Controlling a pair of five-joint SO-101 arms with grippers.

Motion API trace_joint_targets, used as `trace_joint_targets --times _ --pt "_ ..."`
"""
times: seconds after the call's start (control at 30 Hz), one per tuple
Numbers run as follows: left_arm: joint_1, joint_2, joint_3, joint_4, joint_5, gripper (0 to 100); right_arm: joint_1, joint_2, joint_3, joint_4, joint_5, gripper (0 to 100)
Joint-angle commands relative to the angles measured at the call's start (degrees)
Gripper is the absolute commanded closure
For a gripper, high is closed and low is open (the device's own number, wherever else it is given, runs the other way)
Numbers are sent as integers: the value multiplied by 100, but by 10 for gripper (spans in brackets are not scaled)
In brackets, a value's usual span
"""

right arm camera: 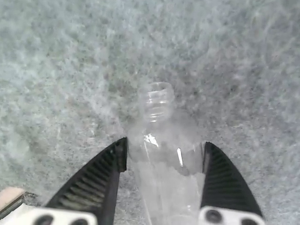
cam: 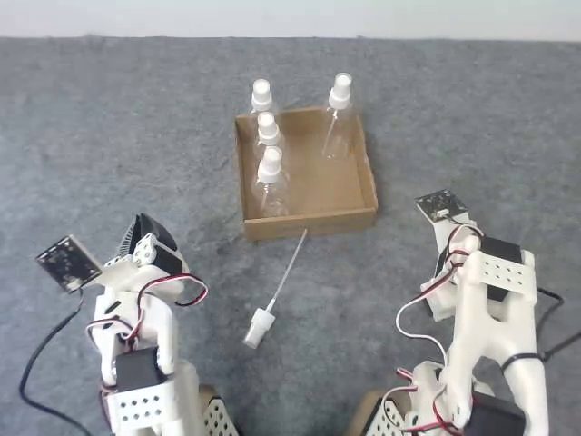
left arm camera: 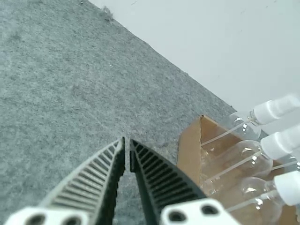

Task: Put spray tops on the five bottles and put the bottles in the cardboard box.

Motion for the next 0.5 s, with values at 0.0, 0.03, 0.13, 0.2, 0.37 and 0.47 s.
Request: trace_joint_targets --times 0.0,0.03,0.13,0.2,0.37,0.47 --pt "-35 -88 -75 -193 -44 987 -57 -92 -9 -57 79 924" --pt "-35 -88 -75 -193 -44 987 -57 -101 -18 -57 88 941" --pt "-35 -88 -75 -193 -44 987 -31 -101 -18 -31 352 957" --pt "-35 -88 -75 -193 -44 987 -22 -101 -44 -22 352 957" --pt "-35 -88 -75 -193 -44 987 -75 -110 -466 620 343 956" --pt "-35 -88 -75 -193 -44 987 -180 -110 -879 1059 343 954"
